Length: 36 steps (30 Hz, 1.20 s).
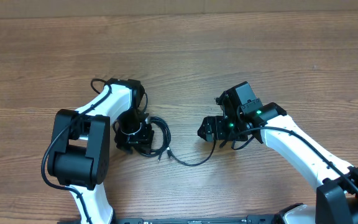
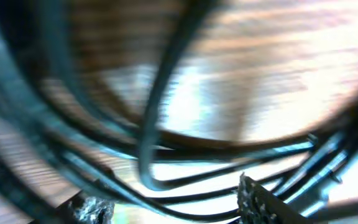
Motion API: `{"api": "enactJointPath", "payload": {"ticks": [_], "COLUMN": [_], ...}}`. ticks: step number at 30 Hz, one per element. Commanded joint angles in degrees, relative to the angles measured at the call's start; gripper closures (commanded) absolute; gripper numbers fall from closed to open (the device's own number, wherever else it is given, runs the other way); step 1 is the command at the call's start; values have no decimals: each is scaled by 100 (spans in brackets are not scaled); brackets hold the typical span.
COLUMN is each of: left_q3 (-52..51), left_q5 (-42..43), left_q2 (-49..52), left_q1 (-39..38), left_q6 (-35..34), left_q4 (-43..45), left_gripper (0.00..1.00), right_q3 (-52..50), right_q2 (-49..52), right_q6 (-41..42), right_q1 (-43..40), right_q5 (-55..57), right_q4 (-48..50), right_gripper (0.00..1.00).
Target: Untangle cables
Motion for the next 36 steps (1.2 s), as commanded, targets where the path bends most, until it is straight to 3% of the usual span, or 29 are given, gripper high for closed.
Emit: {"api": "enactJointPath", "payload": {"ticks": [1,5,9,10,12,15,19,36], "left_q3": [-52,195,490,538,560,514,293,-942], "left_q5": [612,619,396,203,-278,-704,-710,-704], "left_q2": [-59,-509,-918,-986,-1034,-1010,-999,-999], "left_q1": [-2,0,0,0,0,0,-4,-4], "left_q6": [428,339,225,146,-181,-595,-614,-612], "left_q4": [-61,-83,-101,-72,63,306,787,2216], "left_gripper": [39,38,20,14,12,17,28,31], "right_q3": [-66,-76,-76,-76,-76,-76,-76,-76], "right_q2": [13,13,13,13,13,13,13,13], "right_q6": [31,28,101,195,339,352,352,350], "right_q1": [26,26,26,26,26,28,28,28], "right_q5": [24,22,4,7,4,4,4,7], "right_q4": [46,72,133,160,232,350,431,450], "right_gripper": [16,20,19,15,11,6,4,2]}}
